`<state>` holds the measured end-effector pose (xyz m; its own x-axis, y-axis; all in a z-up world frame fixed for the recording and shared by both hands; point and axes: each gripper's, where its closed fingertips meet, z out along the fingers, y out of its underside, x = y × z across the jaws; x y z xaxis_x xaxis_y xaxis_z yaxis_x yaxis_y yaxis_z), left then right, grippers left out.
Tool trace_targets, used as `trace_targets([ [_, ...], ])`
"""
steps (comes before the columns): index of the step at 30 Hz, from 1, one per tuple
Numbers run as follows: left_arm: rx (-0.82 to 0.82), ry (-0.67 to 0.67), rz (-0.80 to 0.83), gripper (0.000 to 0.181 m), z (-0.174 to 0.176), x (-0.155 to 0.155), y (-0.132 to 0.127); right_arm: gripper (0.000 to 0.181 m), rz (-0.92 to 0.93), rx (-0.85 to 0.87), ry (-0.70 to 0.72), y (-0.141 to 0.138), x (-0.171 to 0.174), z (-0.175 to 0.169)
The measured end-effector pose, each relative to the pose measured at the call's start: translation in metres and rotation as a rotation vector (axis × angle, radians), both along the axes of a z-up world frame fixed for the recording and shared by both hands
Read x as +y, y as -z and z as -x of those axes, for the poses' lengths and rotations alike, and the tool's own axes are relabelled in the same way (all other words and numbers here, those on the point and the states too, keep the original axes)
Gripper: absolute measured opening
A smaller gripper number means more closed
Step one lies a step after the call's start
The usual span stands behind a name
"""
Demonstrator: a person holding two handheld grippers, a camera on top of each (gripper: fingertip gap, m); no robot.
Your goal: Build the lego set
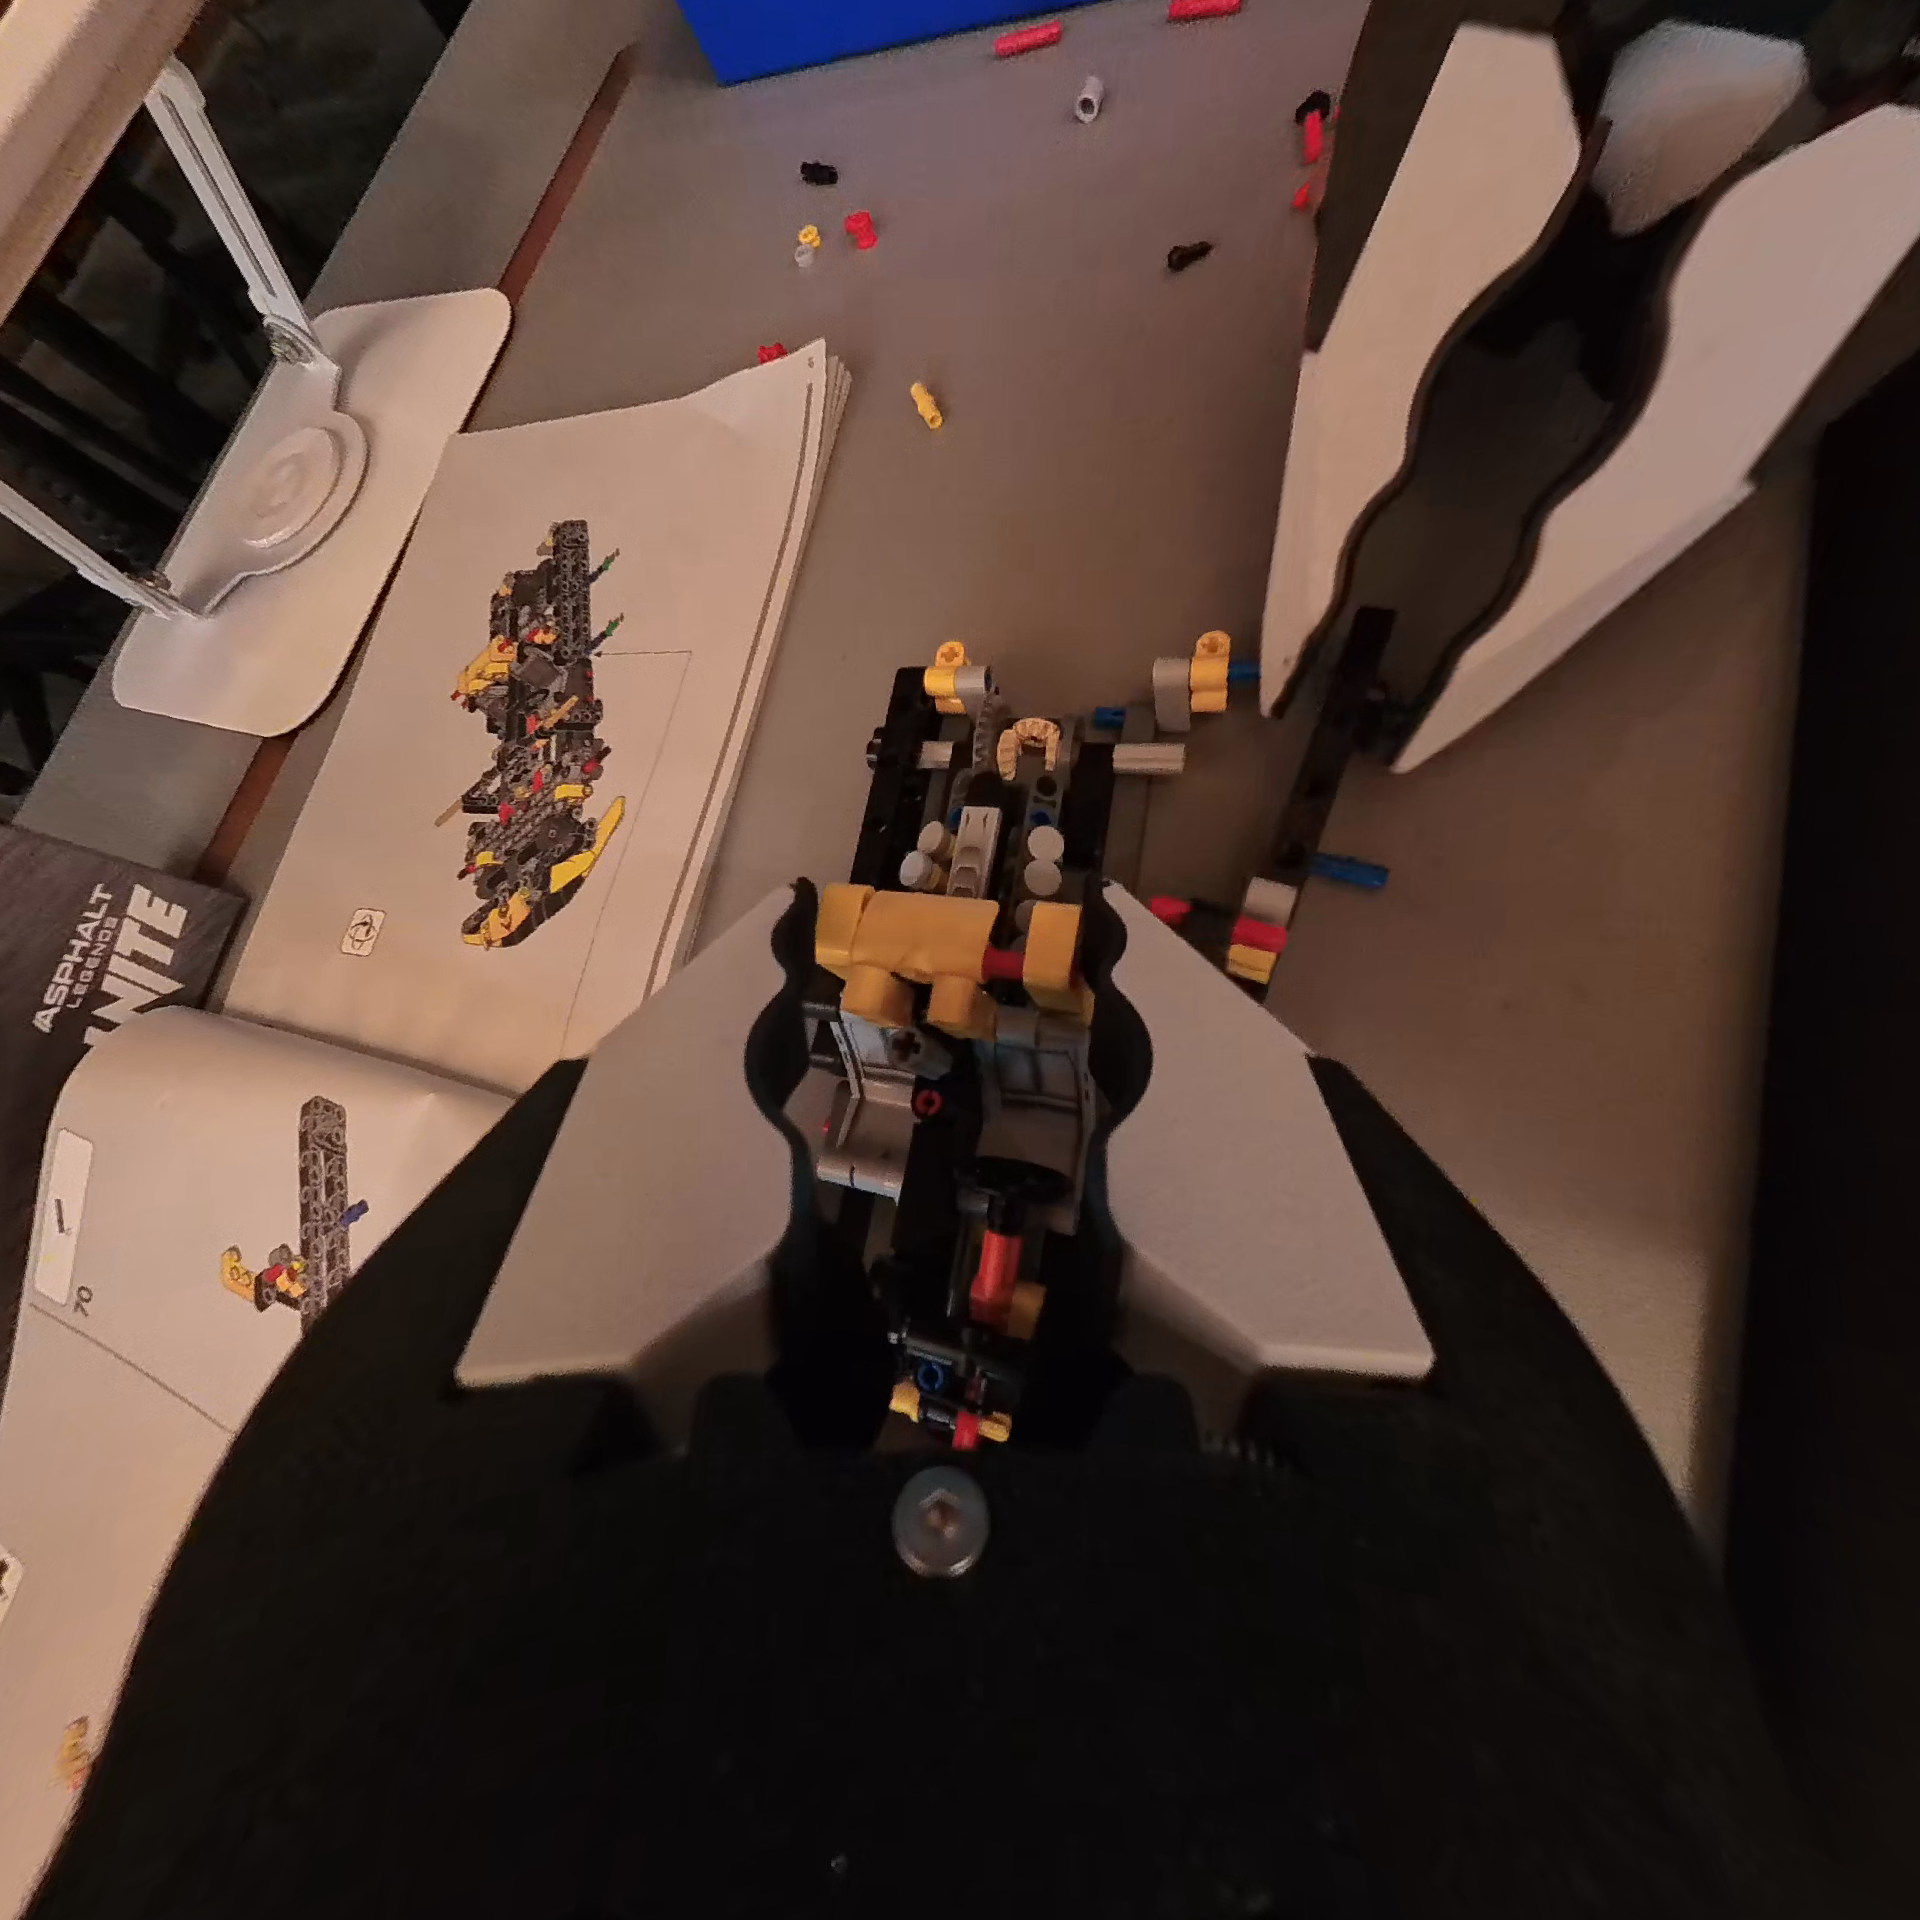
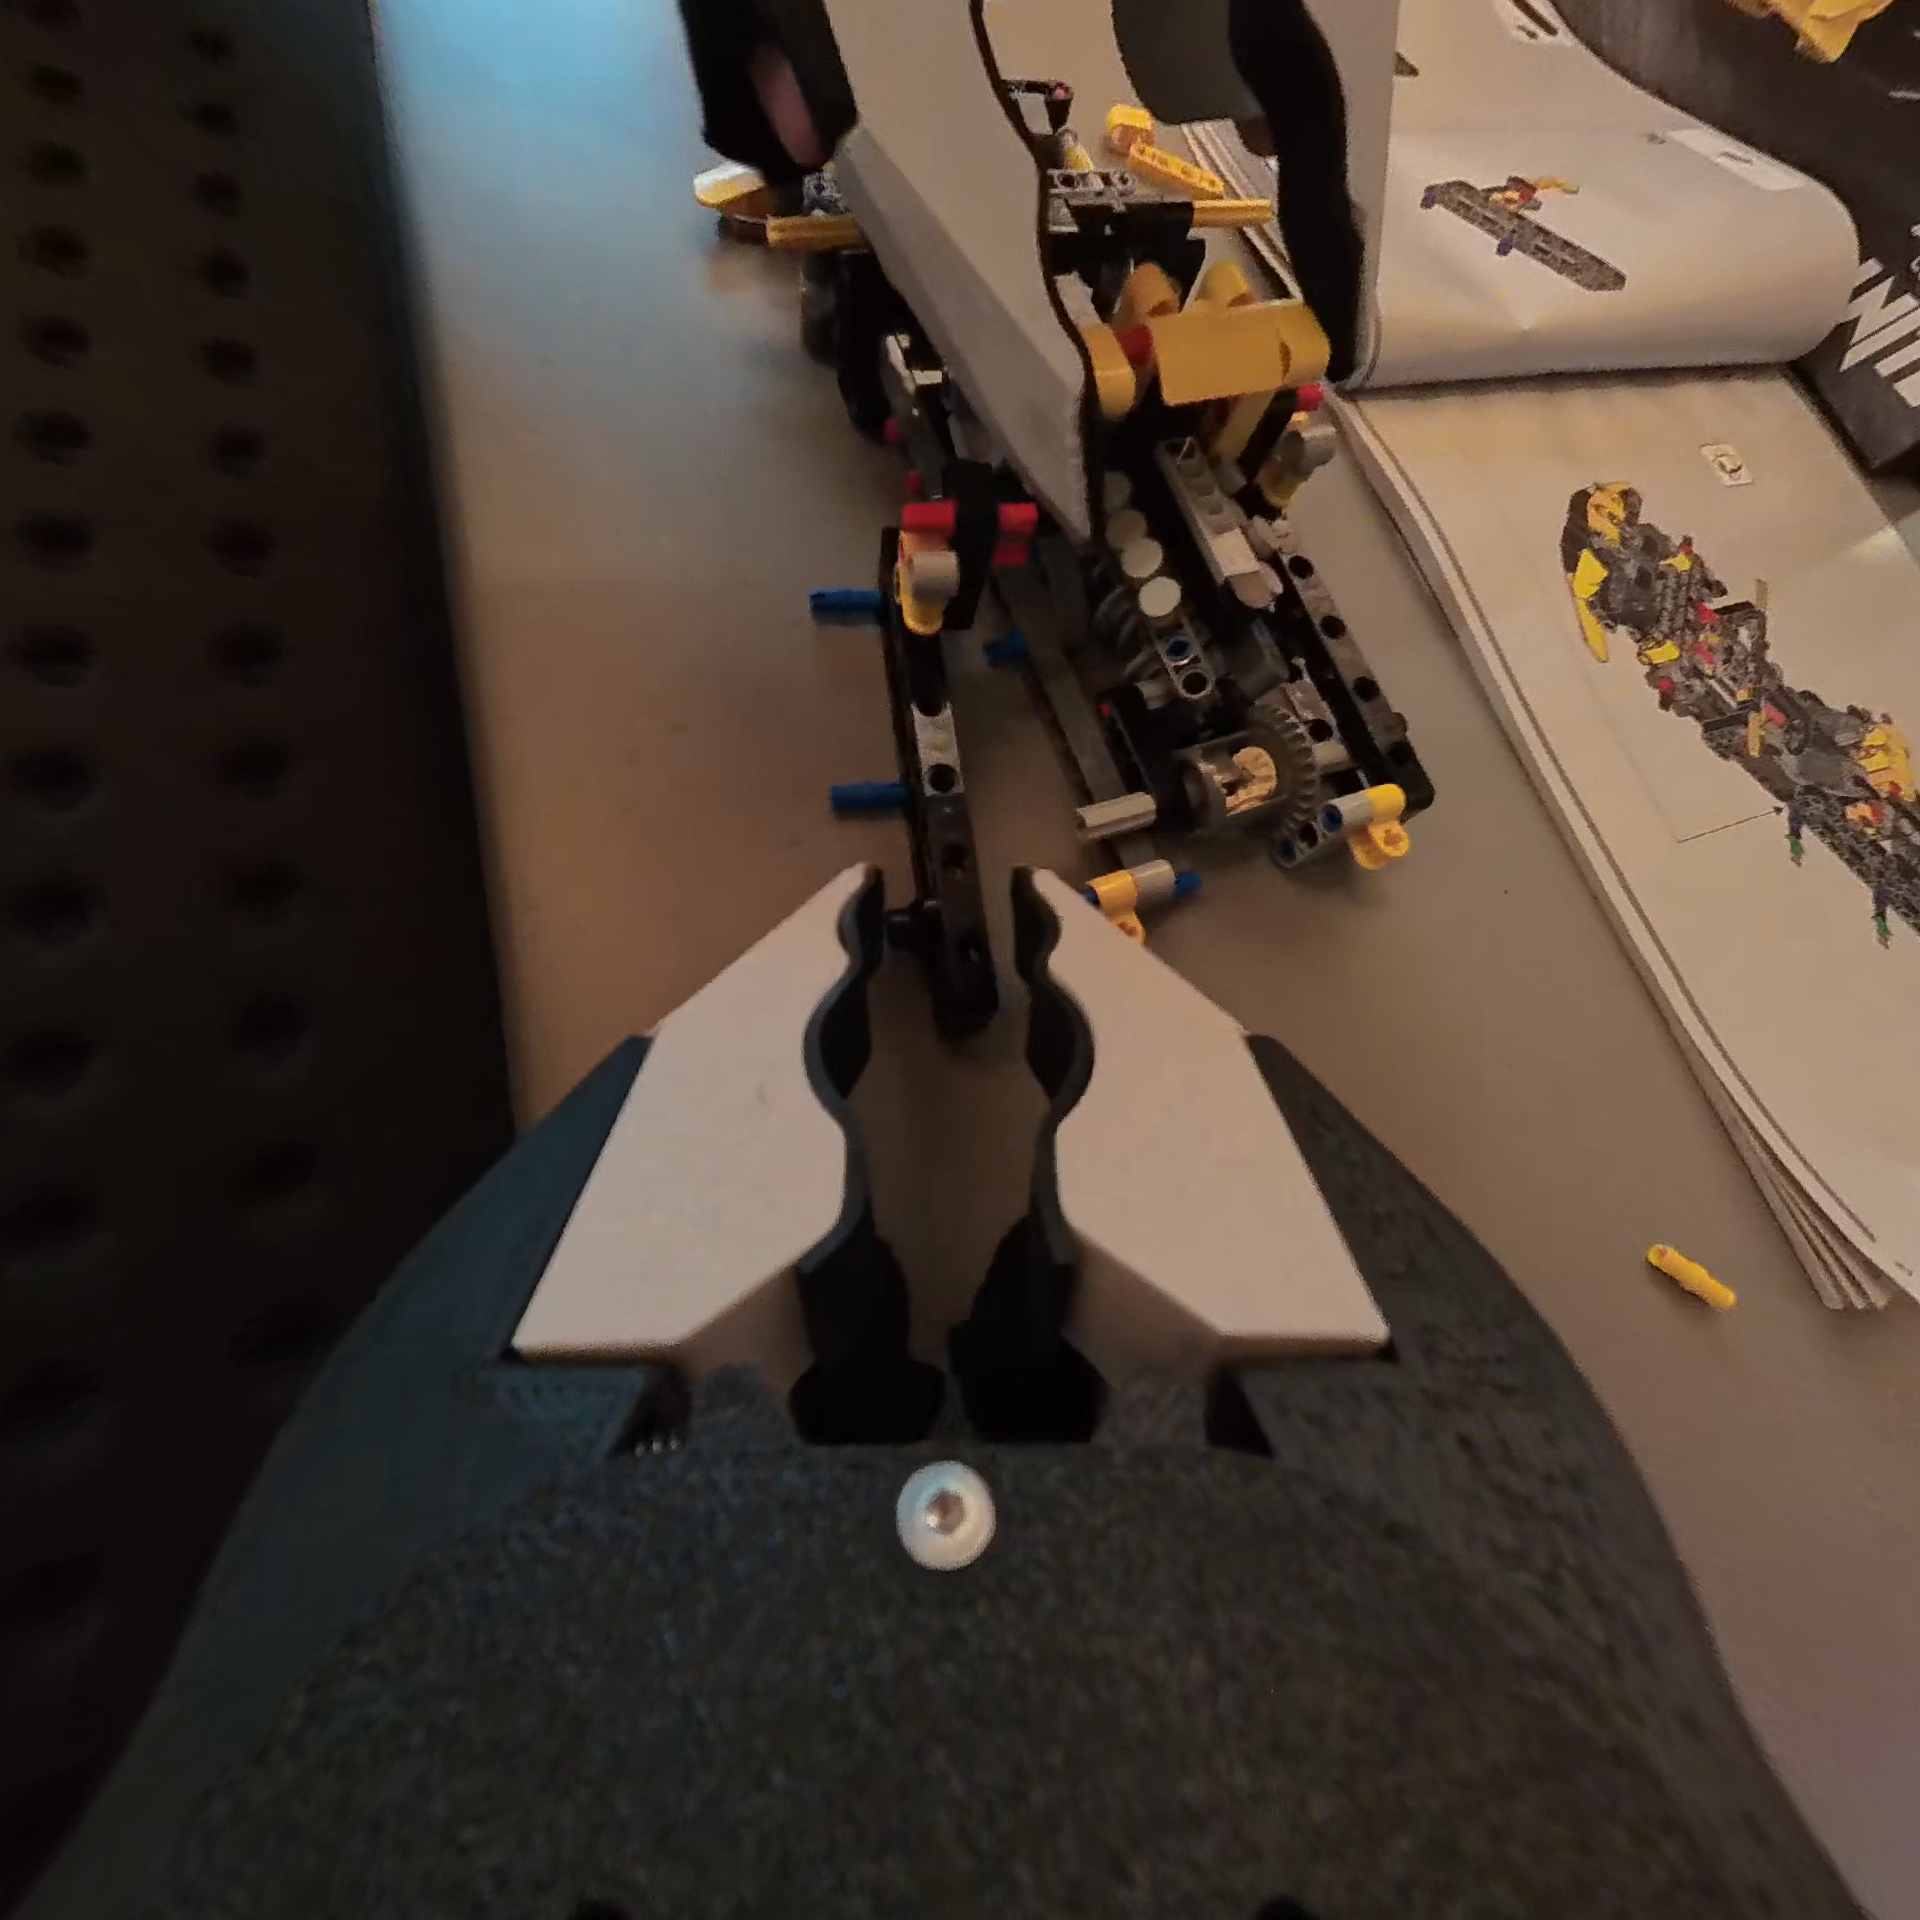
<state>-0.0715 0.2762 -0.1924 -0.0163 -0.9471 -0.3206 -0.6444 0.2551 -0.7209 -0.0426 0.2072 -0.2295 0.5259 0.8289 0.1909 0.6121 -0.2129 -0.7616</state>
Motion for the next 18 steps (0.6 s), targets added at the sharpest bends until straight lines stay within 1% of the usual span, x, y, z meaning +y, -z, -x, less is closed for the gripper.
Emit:
trace_targets([
  [3,0.002,0.001,-0.001,0.052,0.001,0.0,0.0,0.026,-0.03,0.045,-0.01,-0.01,-0.006,-0.001],
  [5,0.001,0.002,0.0,0.052,0.001,0.0,0.0,0.025,-0.053,0.047,0.009,-0.015,-0.006,-0.008],
  [8,0.0,0.003,-0.001,0.052,0.001,0.0,0.0,0.024,-0.058,-0.002,0.032,-0.01,-0.005,-0.021],
  [10,0.0,0.003,-0.001,0.052,0.001,0.0,0.0,0.017,-0.039,0.001,0.023,-0.008,-0.007,-0.022],
  [14,0.002,0.002,-0.005,0.052,0.001,0.0,0.0,0.008,-0.038,-0.012,0.052,-0.005,-0.001,-0.022],
  [18,0.002,0.001,-0.005,0.052,0.0,0.0,0.0,0.008,-0.063,-0.012,0.066,-0.005,0.005,-0.02],
])
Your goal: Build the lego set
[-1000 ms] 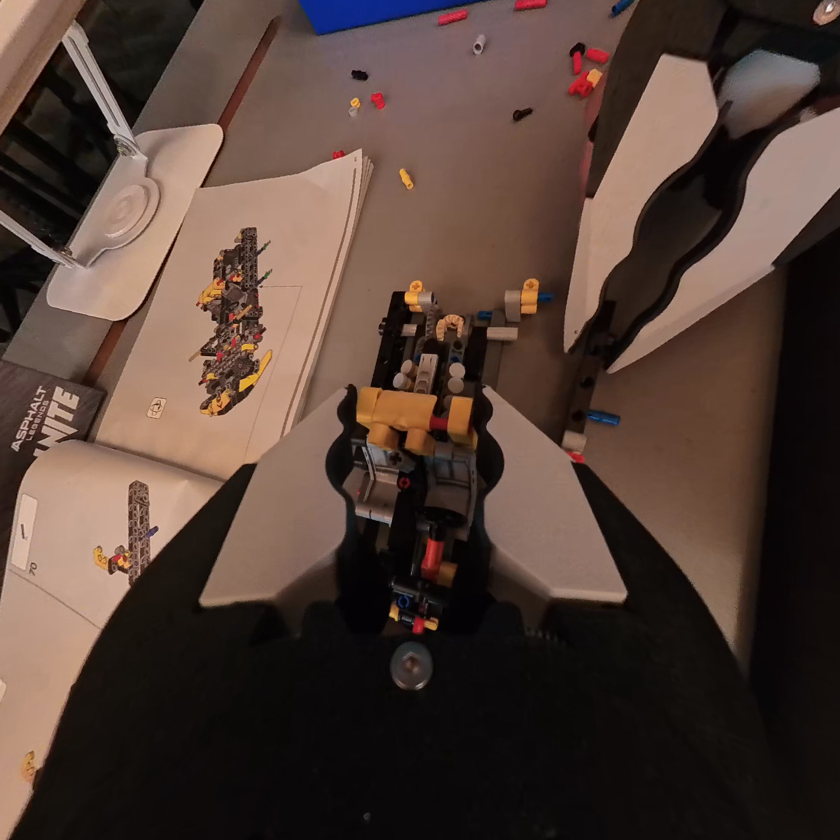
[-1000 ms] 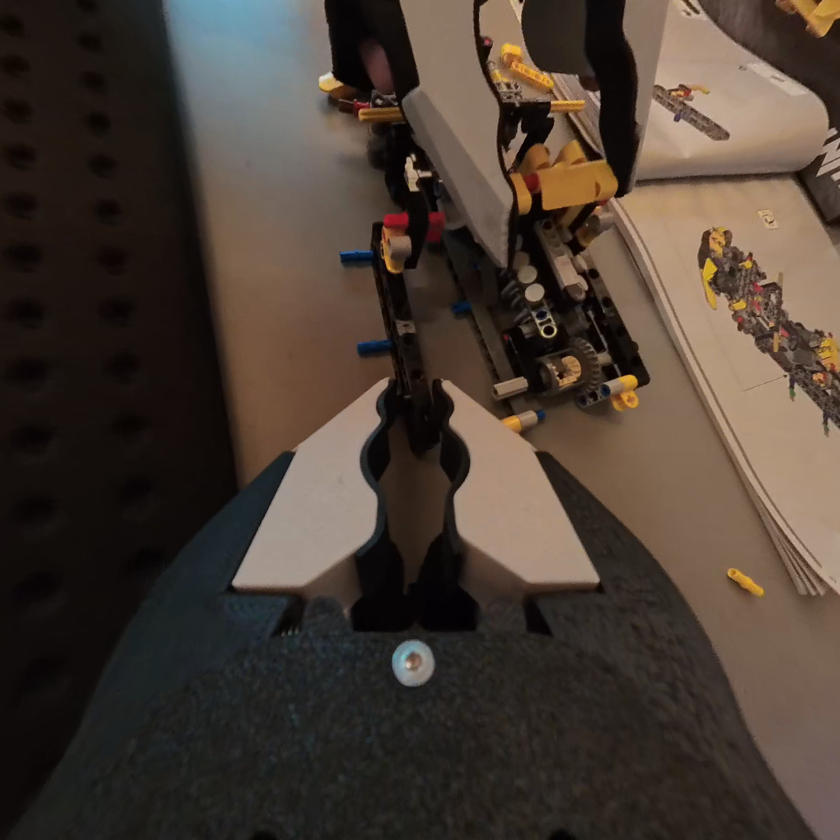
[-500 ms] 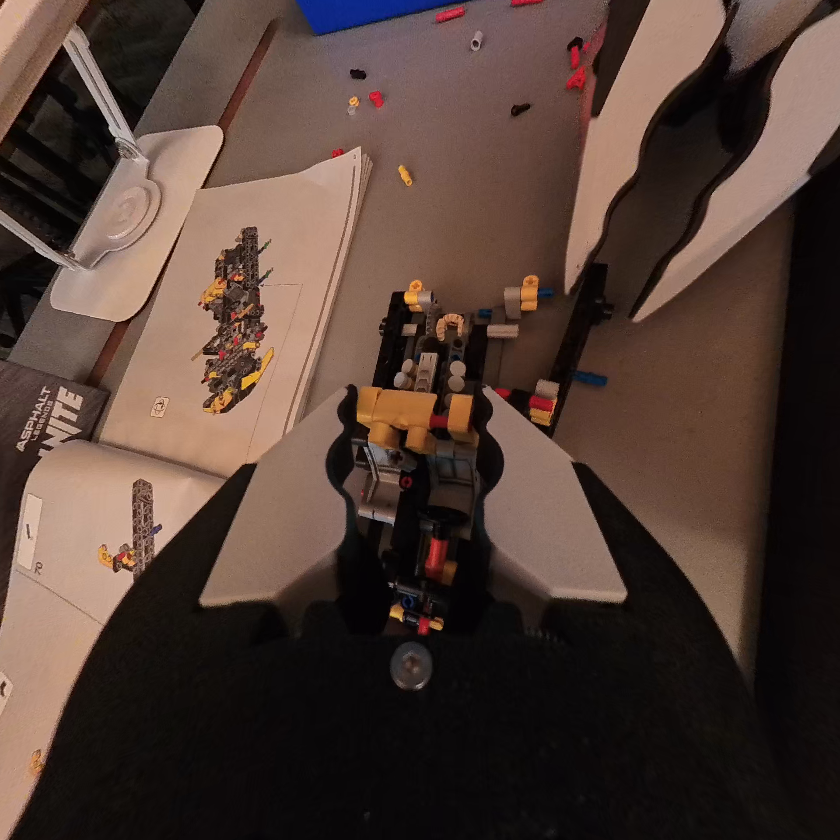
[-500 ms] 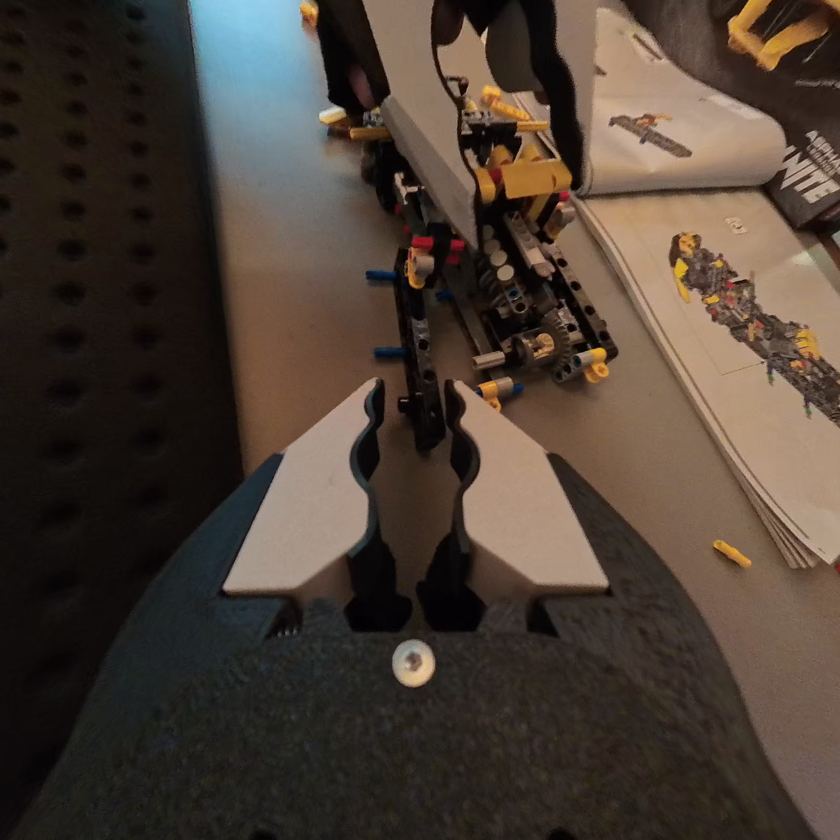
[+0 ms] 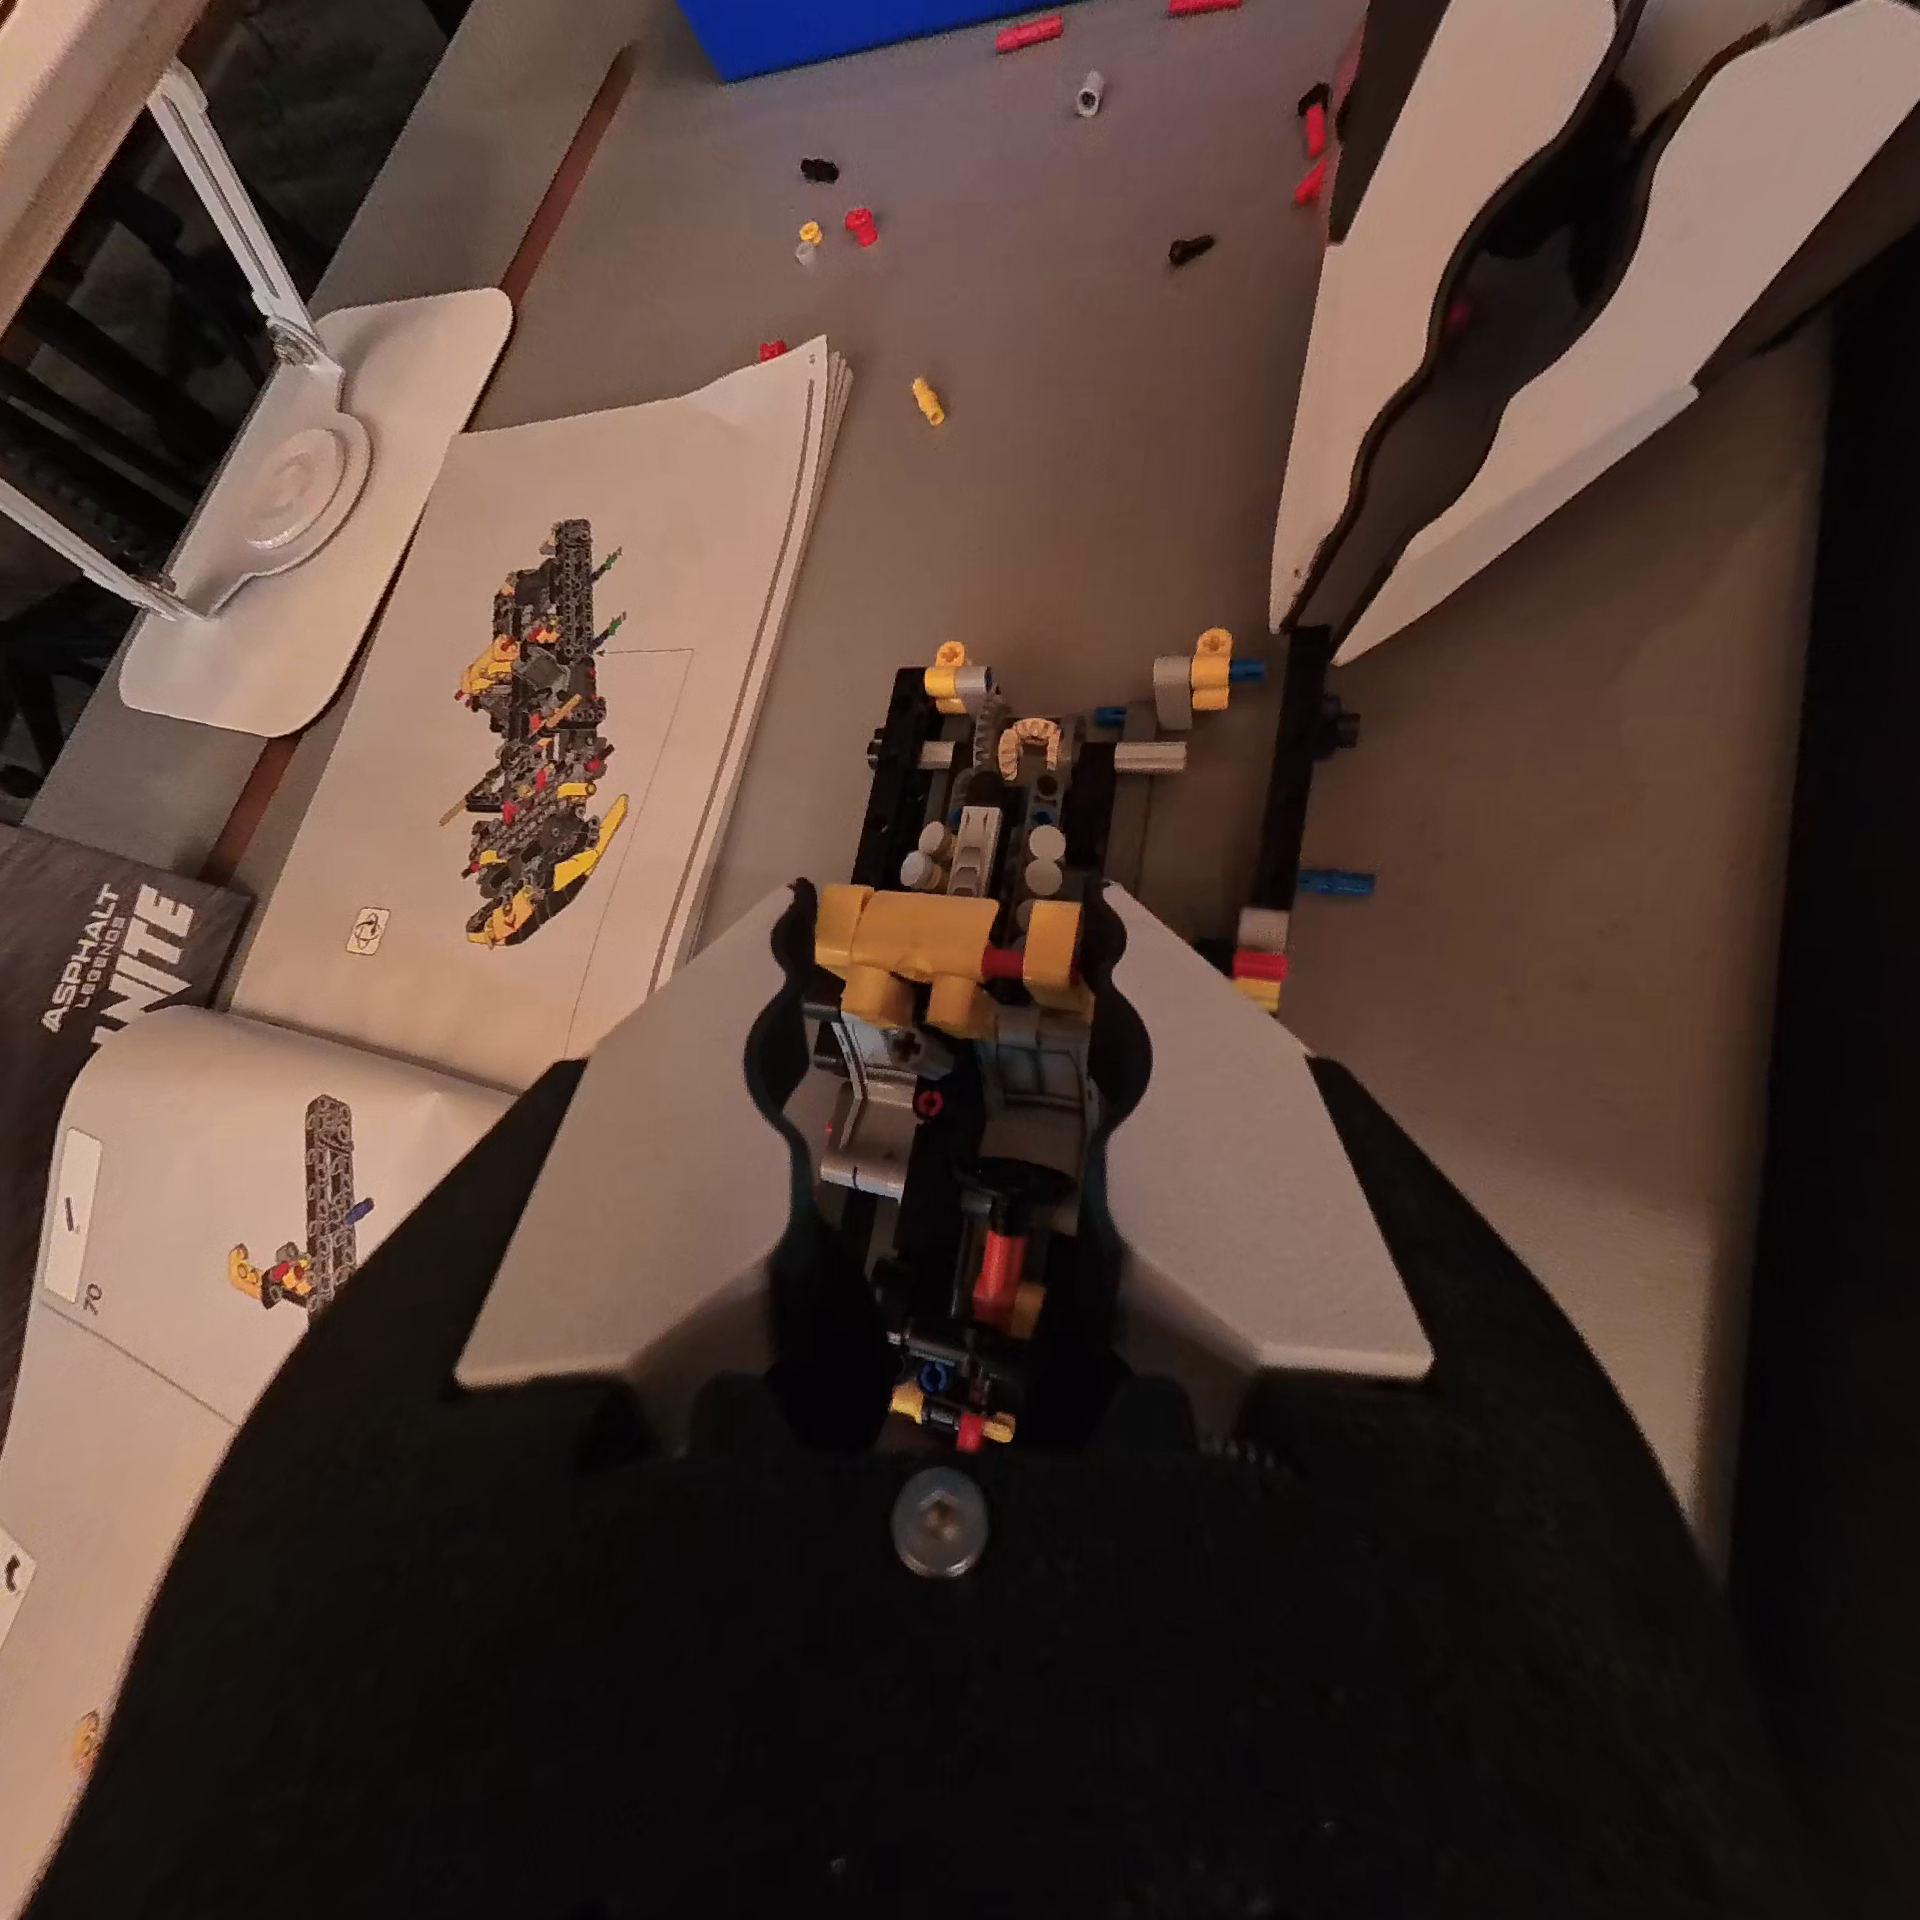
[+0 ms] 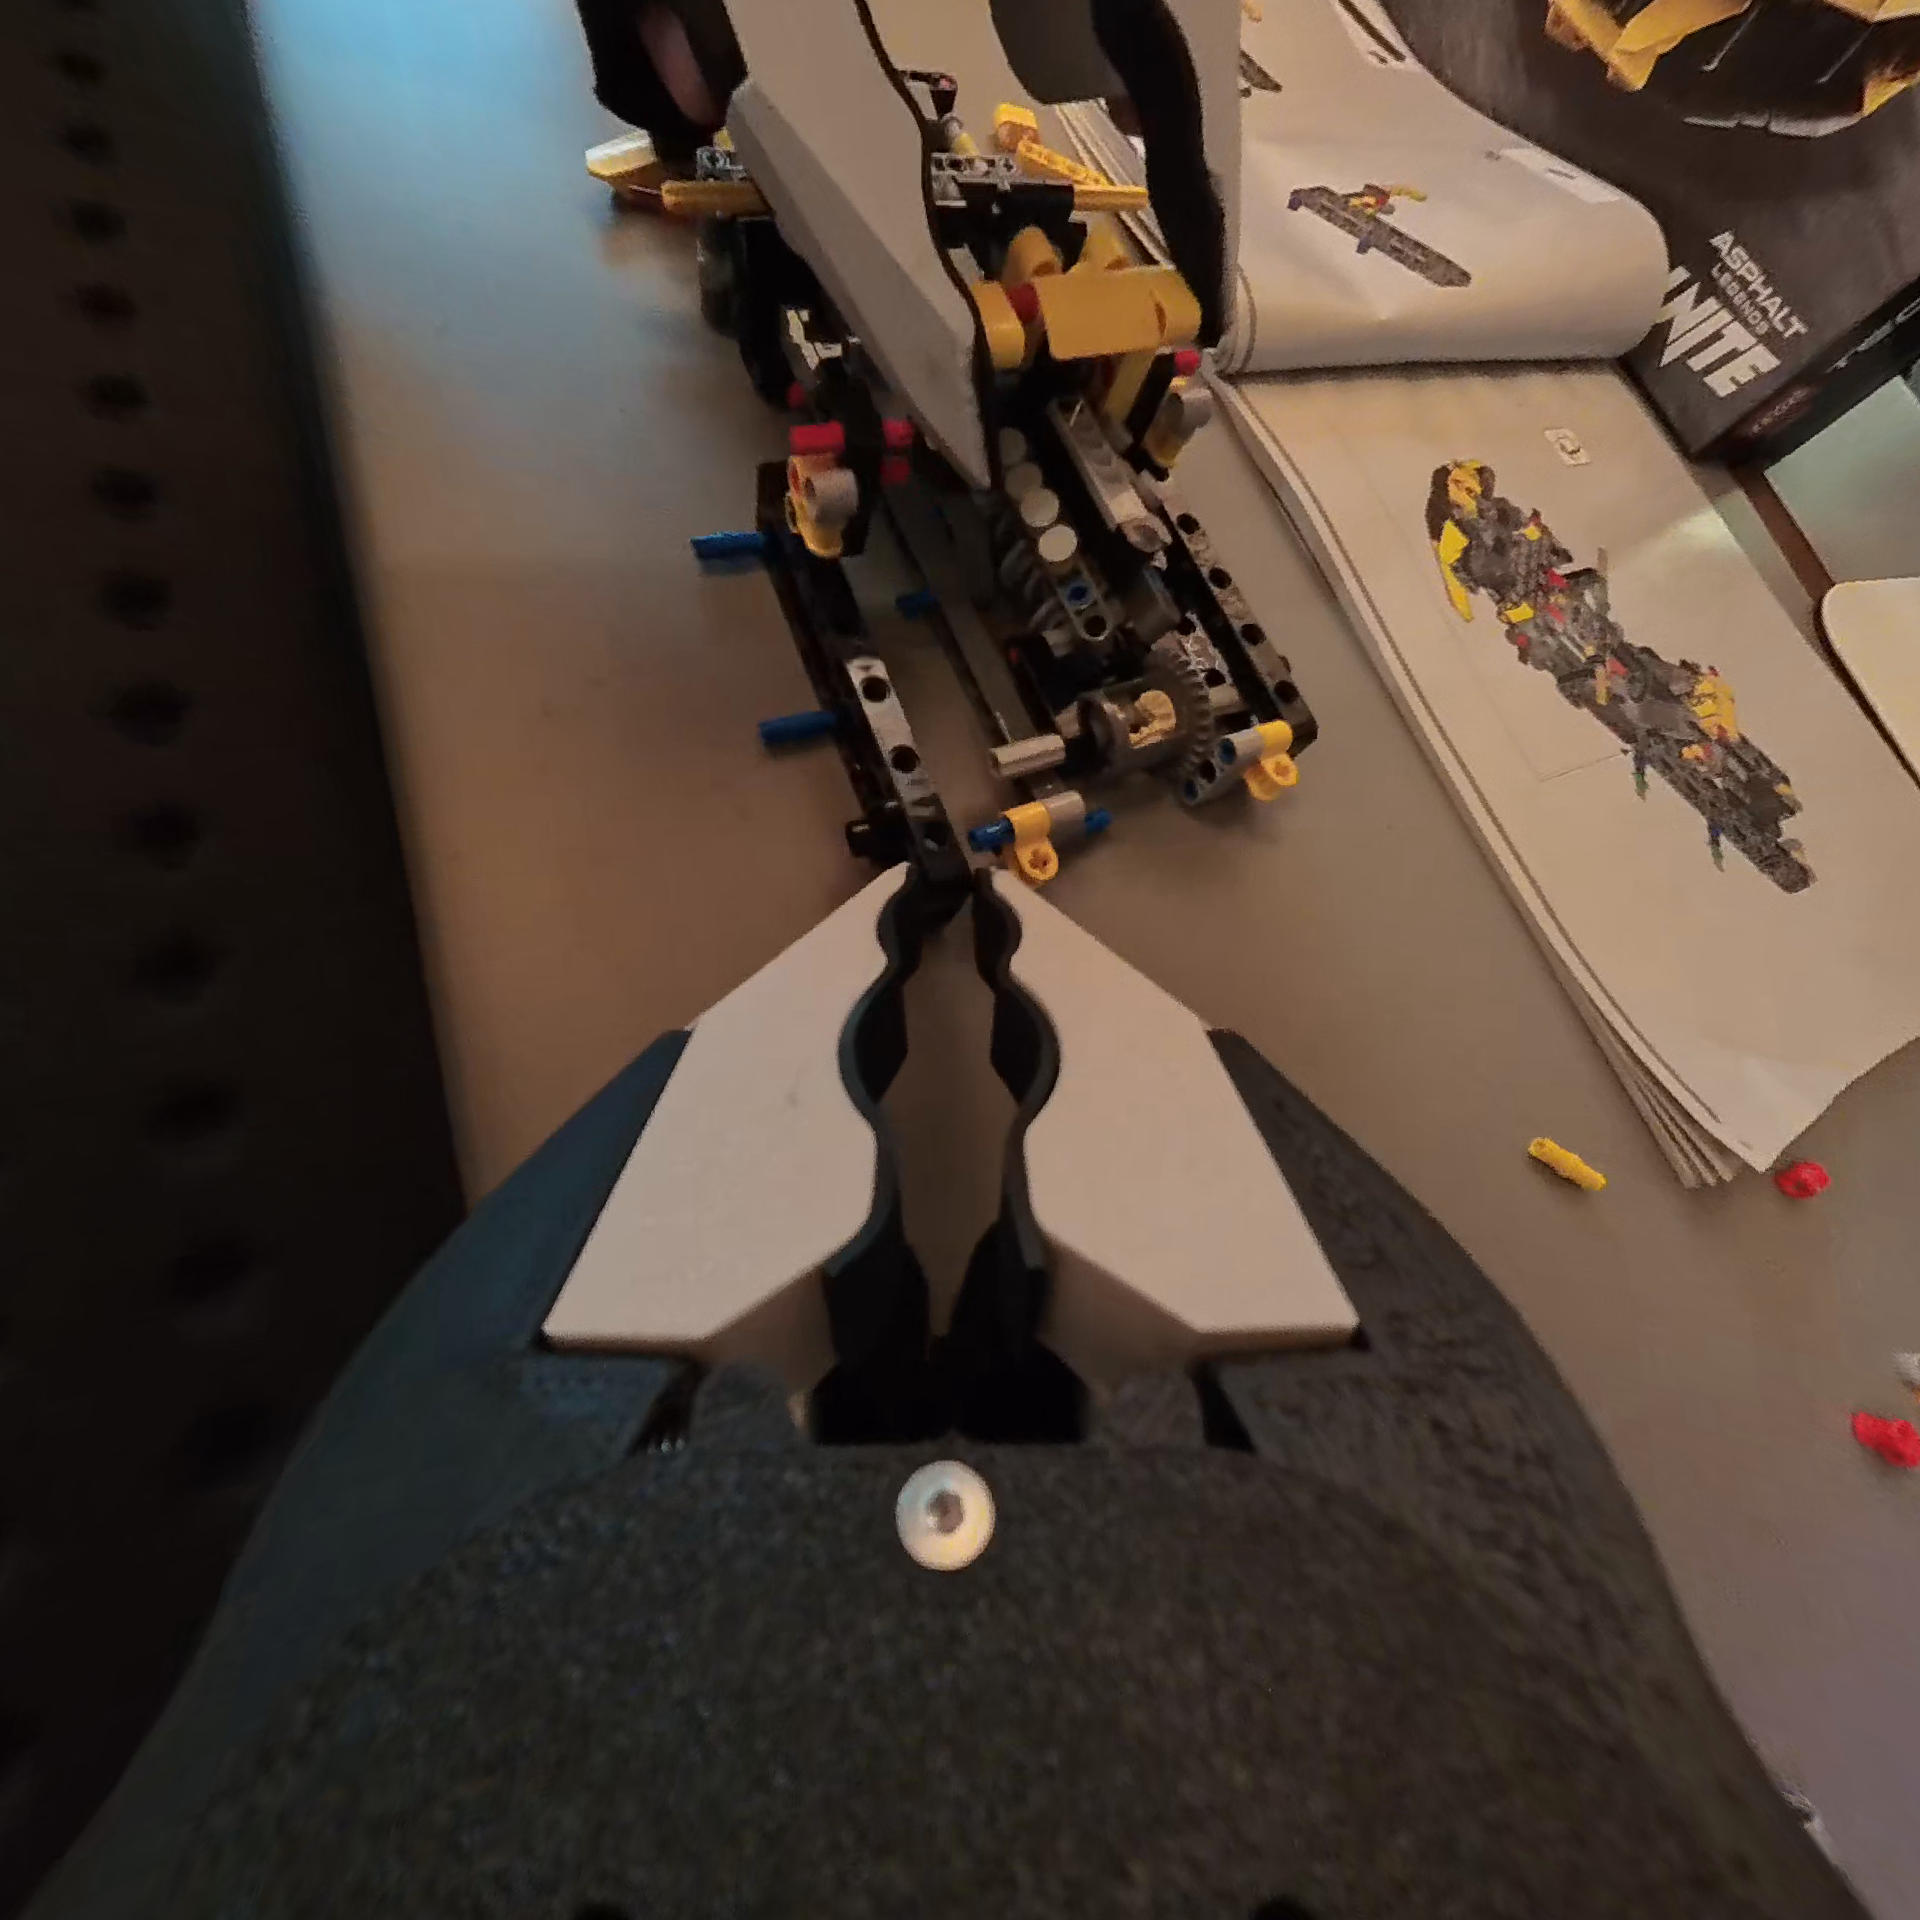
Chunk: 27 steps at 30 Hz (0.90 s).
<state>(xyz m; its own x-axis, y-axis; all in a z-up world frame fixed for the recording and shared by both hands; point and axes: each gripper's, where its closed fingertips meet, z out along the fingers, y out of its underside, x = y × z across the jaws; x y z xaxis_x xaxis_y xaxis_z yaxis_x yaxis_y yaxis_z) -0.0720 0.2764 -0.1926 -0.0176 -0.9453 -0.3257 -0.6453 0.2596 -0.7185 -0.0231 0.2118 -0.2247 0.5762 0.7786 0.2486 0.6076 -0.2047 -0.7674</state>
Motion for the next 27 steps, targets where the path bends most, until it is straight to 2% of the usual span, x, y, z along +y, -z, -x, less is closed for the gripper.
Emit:
trace_targets([
  [7,0.0,-0.001,-0.004,0.052,0.0,0.0,0.0,0.009,-0.02,0.002,0.034,0.0,0.005,0.001],
  [10,0.0,0.0,-0.006,0.052,0.0,0.0,0.0,0.013,-0.041,-0.022,0.038,0.0,0.007,0.001],
  [12,0.001,0.0,-0.007,0.052,0.0,0.0,0.0,0.023,-0.026,-0.06,0.02,0.001,0.003,-0.001],
  [15,-0.001,0.0,-0.007,0.052,0.0,0.0,0.0,0.029,-0.003,-0.067,-0.041,-0.005,0.0,0.0],
  [18,-0.006,-0.001,-0.003,0.052,0.0,0.0,0.0,0.046,0.043,-0.112,-0.12,-0.005,0.006,-0.001],
  [23,-0.005,-0.001,-0.005,0.052,0.0,0.0,0.0,0.038,0.107,-0.083,-0.299,-0.004,0.013,0.006],
  [27,-0.01,-0.001,0.001,0.052,0.0,0.0,0.0,0.036,0.117,-0.087,-0.354,-0.001,0.017,0.004],
])
